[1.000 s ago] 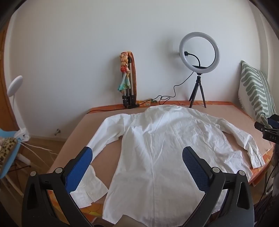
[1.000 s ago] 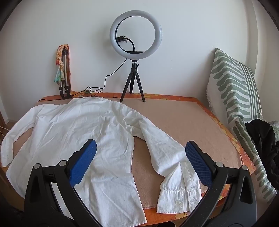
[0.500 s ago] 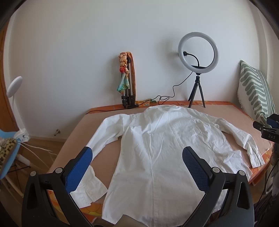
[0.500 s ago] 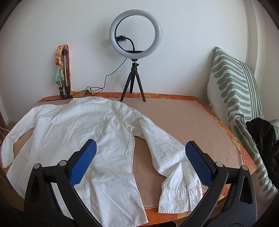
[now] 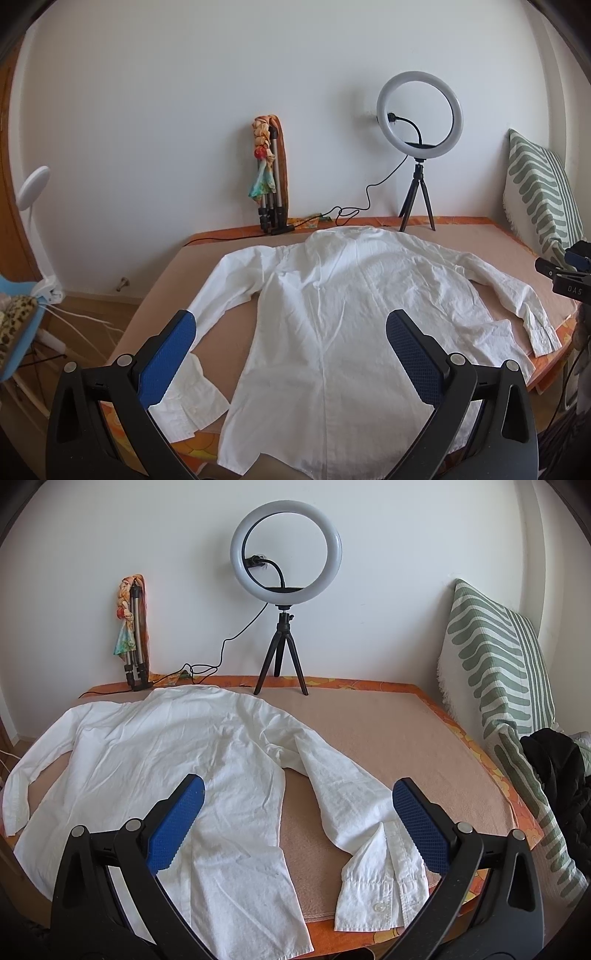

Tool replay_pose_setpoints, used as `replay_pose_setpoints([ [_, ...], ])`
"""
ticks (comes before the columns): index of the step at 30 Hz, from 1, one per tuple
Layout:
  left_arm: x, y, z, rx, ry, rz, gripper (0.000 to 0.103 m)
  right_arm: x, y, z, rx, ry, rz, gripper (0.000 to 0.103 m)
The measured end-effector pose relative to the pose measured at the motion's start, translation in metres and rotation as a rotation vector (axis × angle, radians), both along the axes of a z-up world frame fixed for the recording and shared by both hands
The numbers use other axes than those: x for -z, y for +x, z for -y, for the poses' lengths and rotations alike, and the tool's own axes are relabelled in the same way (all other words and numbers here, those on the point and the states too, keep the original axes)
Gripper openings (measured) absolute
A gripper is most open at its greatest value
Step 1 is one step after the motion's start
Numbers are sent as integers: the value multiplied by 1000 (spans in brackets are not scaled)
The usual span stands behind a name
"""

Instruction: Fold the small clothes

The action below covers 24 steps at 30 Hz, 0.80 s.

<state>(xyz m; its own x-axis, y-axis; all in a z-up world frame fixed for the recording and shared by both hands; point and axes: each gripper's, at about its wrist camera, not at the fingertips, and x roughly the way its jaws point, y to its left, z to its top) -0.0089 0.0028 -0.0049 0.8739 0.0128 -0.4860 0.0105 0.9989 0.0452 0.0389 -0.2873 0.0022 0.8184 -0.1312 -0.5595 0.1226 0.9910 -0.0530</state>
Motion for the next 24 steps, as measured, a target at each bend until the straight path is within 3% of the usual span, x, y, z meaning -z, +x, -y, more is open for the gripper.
replay_pose_setpoints([
  [24, 1, -1, 0, -6, 2, 5, 103, 0, 1, 0, 0, 0, 0, 103],
])
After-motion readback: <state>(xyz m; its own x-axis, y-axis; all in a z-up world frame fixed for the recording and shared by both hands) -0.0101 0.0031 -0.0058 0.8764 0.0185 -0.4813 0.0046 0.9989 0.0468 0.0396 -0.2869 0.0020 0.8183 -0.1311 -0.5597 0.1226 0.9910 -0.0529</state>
